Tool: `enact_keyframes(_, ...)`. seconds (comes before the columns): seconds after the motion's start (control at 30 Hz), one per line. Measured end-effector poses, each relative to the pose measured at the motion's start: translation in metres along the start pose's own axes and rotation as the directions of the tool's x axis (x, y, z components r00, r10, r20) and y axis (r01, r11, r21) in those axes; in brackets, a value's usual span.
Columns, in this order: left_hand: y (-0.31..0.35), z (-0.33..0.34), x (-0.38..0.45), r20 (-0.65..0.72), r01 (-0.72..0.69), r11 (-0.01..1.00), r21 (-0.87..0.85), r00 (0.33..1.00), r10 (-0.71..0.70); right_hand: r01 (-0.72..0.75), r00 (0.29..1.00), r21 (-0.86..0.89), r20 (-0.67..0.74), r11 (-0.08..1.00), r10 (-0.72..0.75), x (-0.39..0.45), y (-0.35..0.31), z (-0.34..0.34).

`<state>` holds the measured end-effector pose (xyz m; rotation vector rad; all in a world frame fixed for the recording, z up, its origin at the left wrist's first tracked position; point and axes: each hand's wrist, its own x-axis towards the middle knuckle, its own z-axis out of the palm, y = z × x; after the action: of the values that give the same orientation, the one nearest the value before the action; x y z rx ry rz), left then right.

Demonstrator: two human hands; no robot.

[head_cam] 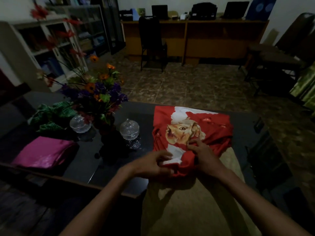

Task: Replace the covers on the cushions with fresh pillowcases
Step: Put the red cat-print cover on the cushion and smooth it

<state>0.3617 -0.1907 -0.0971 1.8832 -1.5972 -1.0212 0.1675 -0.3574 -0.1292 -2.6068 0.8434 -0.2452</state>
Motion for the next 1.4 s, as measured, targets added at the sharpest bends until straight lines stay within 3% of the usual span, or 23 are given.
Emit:
enact_keyframes(0.07,-0.013,-0.015,0.012,-0.194,0.024,0.976,-0.216,0.979,-0.067,-0.009,0.992,-0.066,0.124,0.998,0.017,-0.003,-0.008,-0.017)
enact_keyframes(0.13,-0.026,-0.020,0.025,-0.430,0.069,0.971,-0.230,0.888,-0.165,-0.023,0.953,-0.143,0.296,0.989,0.064,0.001,-0.019,-0.038)
enact_keyframes(0.23,-0.031,-0.003,0.038,-0.514,0.179,0.953,-0.247,0.809,-0.285,-0.029,0.845,-0.110,0.528,0.993,0.083,0.013,-0.033,-0.067)
enact_keyframes(0.33,-0.027,0.010,0.041,-0.590,0.238,0.951,-0.198,0.746,-0.309,-0.193,0.765,0.142,0.641,0.971,0.059,0.018,-0.040,-0.070)
enact_keyframes(0.43,-0.022,0.001,0.033,-0.664,0.226,0.952,-0.204,0.683,-0.305,-0.247,0.883,0.289,0.460,0.925,0.092,0.025,-0.048,-0.050)
enact_keyframes(0.5,-0.022,-0.004,0.022,-0.661,0.181,0.968,-0.172,0.708,-0.250,-0.213,0.956,0.275,0.258,0.938,0.141,0.031,-0.047,-0.029)
enact_keyframes(0.63,-0.036,0.021,-0.002,-0.463,0.245,0.967,-0.077,0.850,-0.252,-0.268,0.963,0.071,0.049,0.961,0.265,0.039,-0.048,0.010)
enact_keyframes(0.77,-0.066,0.029,-0.011,-0.307,0.345,0.938,-0.024,0.891,-0.335,-0.232,0.968,0.070,-0.085,0.970,0.238,0.037,-0.047,0.030)
enact_keyframes(0.87,-0.084,0.020,-0.009,-0.218,0.397,0.912,-0.109,0.885,-0.411,-0.114,0.985,0.140,-0.115,0.984,0.130,0.031,-0.038,0.021)
enact_keyframes(1.0,-0.083,0.016,0.013,-0.312,0.304,0.871,-0.387,0.846,-0.433,0.049,0.998,0.157,-0.044,0.986,-0.042,0.016,-0.024,0.002)
enact_keyframes(1.1,-0.060,0.022,0.027,-0.207,0.265,0.796,-0.545,0.877,-0.434,0.079,0.996,0.130,0.020,0.988,-0.082,0.004,-0.009,-0.002)
enact_keyframes(1.3,-0.051,0.034,0.045,-0.305,0.251,0.779,-0.574,0.818,-0.488,-0.035,0.999,0.106,0.026,0.994,0.032,0.007,-0.019,-0.006)
enact_keyframes(1.4,-0.069,0.030,0.041,-0.397,0.386,0.865,-0.321,0.774,-0.493,-0.067,0.998,0.099,0.023,0.993,0.065,0.005,-0.019,-0.002)
